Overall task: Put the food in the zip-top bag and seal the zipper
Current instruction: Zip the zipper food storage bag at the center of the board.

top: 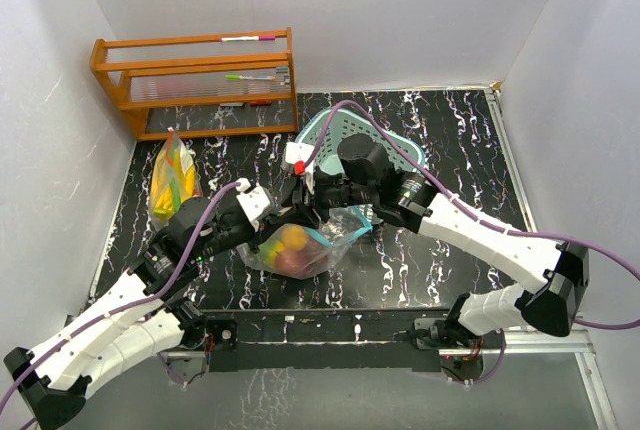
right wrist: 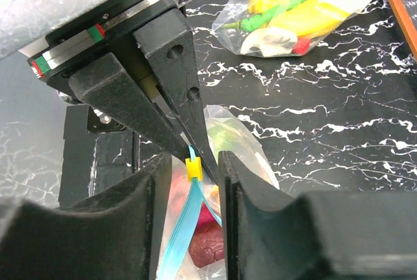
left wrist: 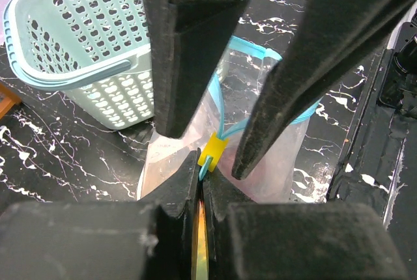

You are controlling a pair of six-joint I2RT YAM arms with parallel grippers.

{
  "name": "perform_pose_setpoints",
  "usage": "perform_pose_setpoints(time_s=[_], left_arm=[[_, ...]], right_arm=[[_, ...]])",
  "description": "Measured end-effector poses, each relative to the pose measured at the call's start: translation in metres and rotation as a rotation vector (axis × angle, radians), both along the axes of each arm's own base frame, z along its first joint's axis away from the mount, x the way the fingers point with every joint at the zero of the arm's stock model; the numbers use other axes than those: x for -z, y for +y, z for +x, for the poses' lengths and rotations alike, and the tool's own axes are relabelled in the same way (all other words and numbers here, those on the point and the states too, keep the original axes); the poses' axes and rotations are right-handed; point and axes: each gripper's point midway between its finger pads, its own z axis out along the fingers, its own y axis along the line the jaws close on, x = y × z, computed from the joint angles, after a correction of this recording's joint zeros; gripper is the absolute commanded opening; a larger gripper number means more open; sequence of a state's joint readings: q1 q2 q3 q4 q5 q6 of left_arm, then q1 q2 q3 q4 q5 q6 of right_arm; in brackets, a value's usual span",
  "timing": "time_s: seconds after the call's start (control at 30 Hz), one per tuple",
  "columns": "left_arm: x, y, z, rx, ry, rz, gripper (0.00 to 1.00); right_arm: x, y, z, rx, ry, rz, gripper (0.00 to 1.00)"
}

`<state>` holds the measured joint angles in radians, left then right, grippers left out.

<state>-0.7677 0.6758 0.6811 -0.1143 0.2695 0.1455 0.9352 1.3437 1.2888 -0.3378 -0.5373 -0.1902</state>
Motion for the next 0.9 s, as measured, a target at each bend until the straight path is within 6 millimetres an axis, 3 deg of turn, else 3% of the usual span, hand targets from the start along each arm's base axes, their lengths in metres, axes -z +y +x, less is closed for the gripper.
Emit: perform_pose_setpoints(time_s=[0.13, 0.37, 0.43, 0.53, 0.63, 0.9], left_arm=[[0.0, 0.0, 0.0, 0.0, 0.0, 0.0, 0.0], [0.0, 0.0, 0.001, -0.003, -0.002, 0.002, 0.0], [0.0, 0.0, 0.001, -0.003, -0.003, 0.002, 0.0], [0.0, 0.001, 0.001, -0.005, -0.004, 0.002, 0.0], [0.0, 0.001, 0.001, -0.007, -0.004, 0.003, 0.0], [0.003, 0.004, 0.002, -0.022, 0.004, 0.019, 0.0]], right_arm=[[0.001, 0.0, -0.001, -0.007, 0.005, 0.0, 0.29], [0.004, 0.001, -0.002, -0.011, 0.015, -0.007, 0.34], [0.005, 0.002, -0.001, -0.01, 0.016, -0.008, 0.31], [0.006, 0.002, -0.001, -0.01, 0.018, -0.013, 0.16], [0.007, 0.002, -0.001, -0.011, 0.022, -0.016, 0.08], [0.011, 0.002, 0.003, 0.021, 0.032, -0.028, 0.08]])
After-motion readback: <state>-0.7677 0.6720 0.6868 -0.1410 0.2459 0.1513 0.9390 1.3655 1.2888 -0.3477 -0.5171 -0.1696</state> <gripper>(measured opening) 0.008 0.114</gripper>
